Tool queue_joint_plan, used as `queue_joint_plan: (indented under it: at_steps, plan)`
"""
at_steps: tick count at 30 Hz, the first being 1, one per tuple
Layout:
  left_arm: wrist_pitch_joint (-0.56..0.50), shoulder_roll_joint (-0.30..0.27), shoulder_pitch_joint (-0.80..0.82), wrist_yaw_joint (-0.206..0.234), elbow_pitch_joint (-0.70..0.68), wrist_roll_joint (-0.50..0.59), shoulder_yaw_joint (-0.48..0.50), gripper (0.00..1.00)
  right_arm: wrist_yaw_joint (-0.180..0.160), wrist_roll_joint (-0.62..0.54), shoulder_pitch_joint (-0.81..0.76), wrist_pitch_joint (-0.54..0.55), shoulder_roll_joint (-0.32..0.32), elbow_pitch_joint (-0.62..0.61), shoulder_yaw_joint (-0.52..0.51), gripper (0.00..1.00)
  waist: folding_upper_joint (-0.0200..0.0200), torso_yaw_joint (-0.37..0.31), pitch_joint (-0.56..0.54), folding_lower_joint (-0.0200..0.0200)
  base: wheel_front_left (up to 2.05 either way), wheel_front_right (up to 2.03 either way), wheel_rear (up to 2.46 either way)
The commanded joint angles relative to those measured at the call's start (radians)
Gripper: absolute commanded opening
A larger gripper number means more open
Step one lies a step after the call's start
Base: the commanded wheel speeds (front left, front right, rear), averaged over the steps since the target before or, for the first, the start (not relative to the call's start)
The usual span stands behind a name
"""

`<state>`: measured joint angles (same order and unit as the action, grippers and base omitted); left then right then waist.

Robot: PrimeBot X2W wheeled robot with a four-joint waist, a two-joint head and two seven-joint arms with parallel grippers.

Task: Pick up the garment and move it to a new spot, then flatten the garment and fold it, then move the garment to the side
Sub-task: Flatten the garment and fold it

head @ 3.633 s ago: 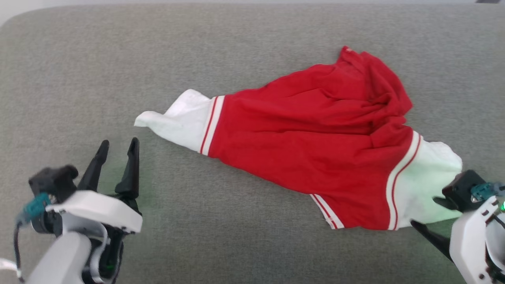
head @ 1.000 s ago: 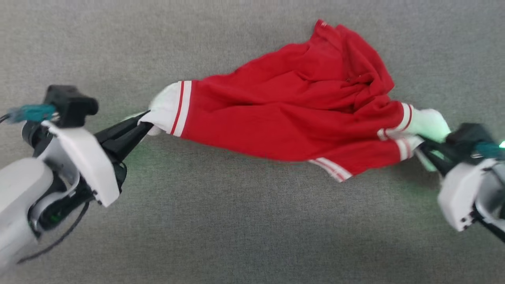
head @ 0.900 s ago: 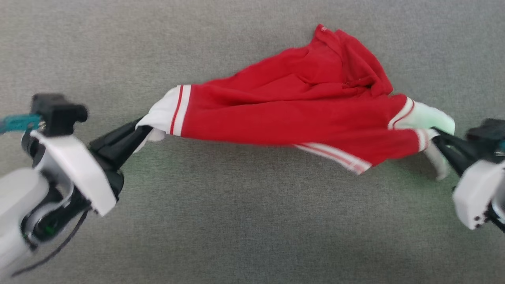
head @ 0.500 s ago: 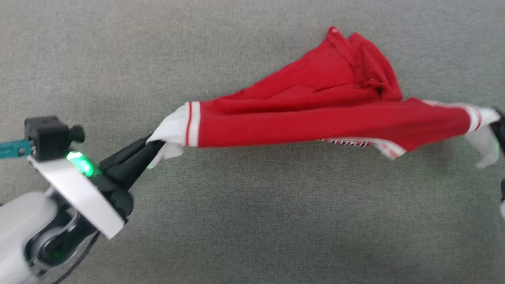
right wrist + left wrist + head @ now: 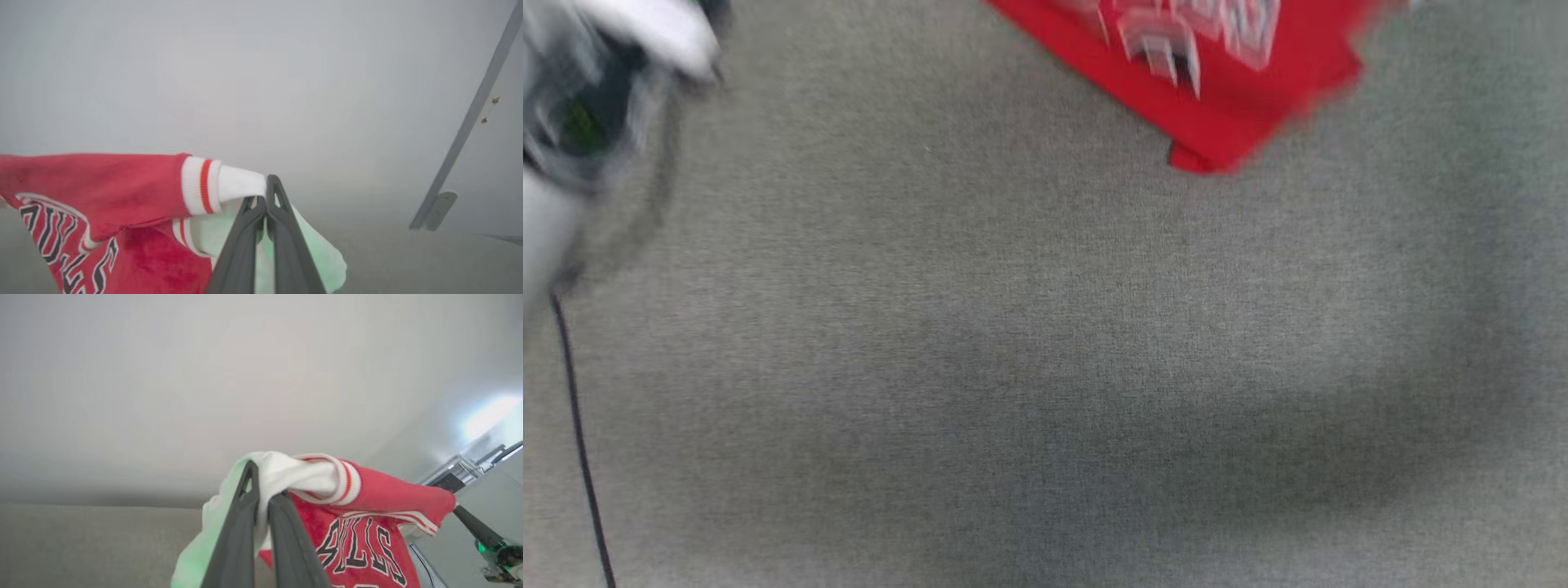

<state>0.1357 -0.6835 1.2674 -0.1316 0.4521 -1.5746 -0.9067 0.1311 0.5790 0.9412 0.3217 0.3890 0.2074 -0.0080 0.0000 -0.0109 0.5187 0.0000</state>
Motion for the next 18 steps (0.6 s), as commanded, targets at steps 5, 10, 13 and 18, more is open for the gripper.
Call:
queue_joint_plan:
  at_steps: [5,10,13,18]
  plan:
    - [0.030,0.079,0.243,0.004,0.224,0.023,0.067,0.00,-0.001,-0.025,0.284,-0.082,-0.040,0.170,0.010,0.00,0.0000,-0.025,0.050,0.0000,0.00,0.00,0.00]
    - [0.078,0.135,0.459,0.003,0.365,0.058,0.117,0.00,-0.001,-0.083,0.520,-0.193,-0.045,0.311,0.022,0.00,0.0000,-0.028,0.043,0.0000,0.00,0.00,0.00]
    - [0.086,0.172,0.511,0.003,0.379,0.042,0.138,0.00,-0.002,-0.093,0.592,-0.236,-0.034,0.377,0.029,0.00,0.0000,-0.020,0.028,0.0000,0.00,0.00,0.00]
    - [0.007,0.184,0.423,0.003,0.306,0.014,0.101,0.00,-0.001,-0.068,0.561,-0.256,0.005,0.415,0.111,0.00,0.0000,-0.002,0.012,0.0000,0.00,0.00,0.00]
